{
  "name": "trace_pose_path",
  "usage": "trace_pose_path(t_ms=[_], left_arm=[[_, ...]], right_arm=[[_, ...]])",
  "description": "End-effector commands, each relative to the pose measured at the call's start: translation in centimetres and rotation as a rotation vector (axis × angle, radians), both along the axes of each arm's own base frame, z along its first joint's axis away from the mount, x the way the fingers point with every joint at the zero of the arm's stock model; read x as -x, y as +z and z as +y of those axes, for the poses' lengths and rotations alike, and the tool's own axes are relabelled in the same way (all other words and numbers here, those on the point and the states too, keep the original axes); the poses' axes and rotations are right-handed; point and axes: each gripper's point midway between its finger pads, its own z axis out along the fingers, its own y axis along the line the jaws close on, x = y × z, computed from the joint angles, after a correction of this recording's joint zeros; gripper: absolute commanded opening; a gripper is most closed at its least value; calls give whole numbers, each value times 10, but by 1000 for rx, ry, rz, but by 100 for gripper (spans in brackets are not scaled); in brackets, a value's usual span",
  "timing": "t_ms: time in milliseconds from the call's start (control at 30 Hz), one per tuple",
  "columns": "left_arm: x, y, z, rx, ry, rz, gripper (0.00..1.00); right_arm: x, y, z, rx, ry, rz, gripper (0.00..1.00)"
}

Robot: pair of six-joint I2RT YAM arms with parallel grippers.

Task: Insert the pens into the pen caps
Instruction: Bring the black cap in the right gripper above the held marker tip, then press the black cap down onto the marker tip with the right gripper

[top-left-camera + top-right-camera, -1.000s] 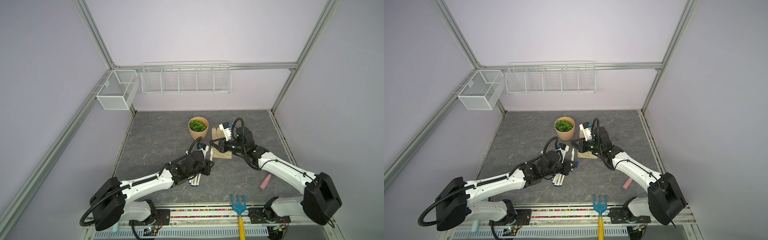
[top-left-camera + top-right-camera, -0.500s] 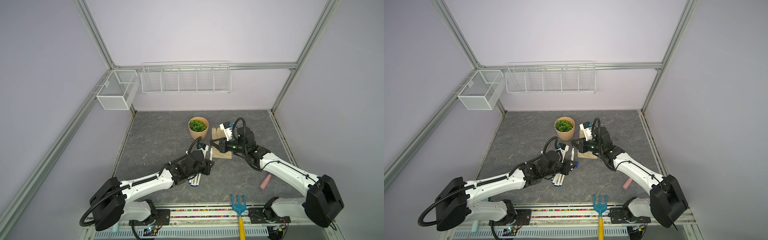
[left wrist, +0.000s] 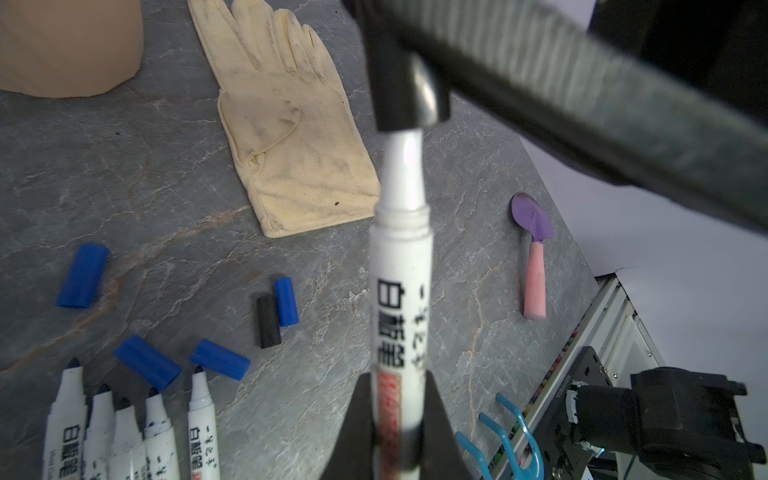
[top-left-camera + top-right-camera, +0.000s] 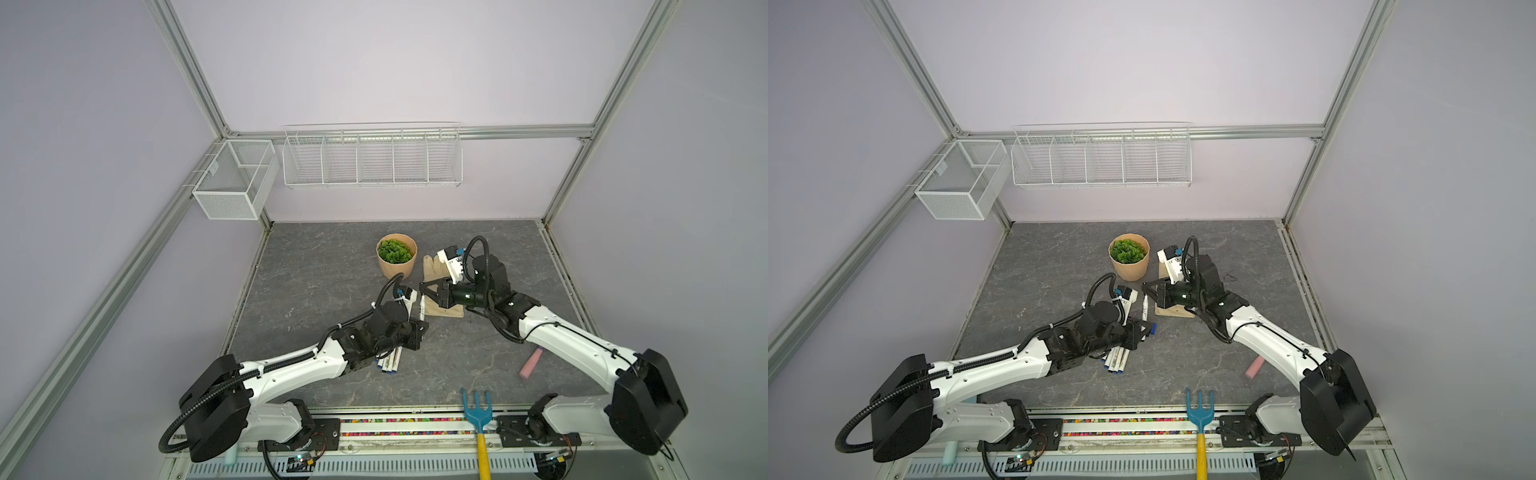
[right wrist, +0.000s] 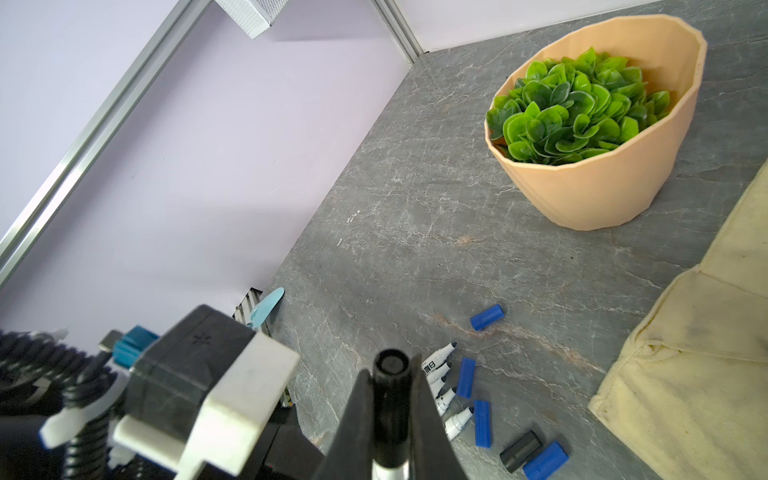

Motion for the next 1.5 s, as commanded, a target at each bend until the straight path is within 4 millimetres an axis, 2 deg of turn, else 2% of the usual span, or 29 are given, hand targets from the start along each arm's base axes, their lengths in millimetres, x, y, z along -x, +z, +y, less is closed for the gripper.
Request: trace_pose_path(t_ms=[0, 33, 67, 200, 400, 433, 500, 767, 1033, 1300, 1400, 1467], left_arm=[[-4, 20, -4, 42, 1, -47, 0], [-5, 22, -5, 43, 1, -53, 0], [-6, 24, -5, 46, 4, -57, 0], [-10, 37, -3, 78, 29, -92, 0], [-22, 71, 7, 173, 111, -179, 0], [-25, 75, 10, 183, 128, -193, 0], [-29, 81, 15, 187, 155, -215, 0], [-33, 83, 24, 128, 168, -266, 0], [-31, 81, 21, 77, 125, -284, 0], [-30, 81, 13, 93, 101, -274, 0], [-31, 85, 12, 100, 100, -283, 0], [-32, 89, 11, 104, 104, -293, 0]], right_arm=[[13, 0, 6, 6, 55, -6, 7], [16, 0, 6, 10, 62, -4, 7], [21, -12, 4, 26, 67, 19, 7], [29, -14, -1, 30, 74, 29, 7], [45, -2, -8, 50, 147, 15, 7], [48, 10, -7, 45, 179, 12, 7], [58, 14, -7, 55, 236, 48, 7], [105, 23, -8, 2, 426, 210, 7], [127, 24, -11, -26, 499, 295, 7], [127, 12, -11, -9, 494, 342, 7], [128, -4, -11, 62, 486, 359, 7], [128, -21, -13, 140, 466, 377, 7]])
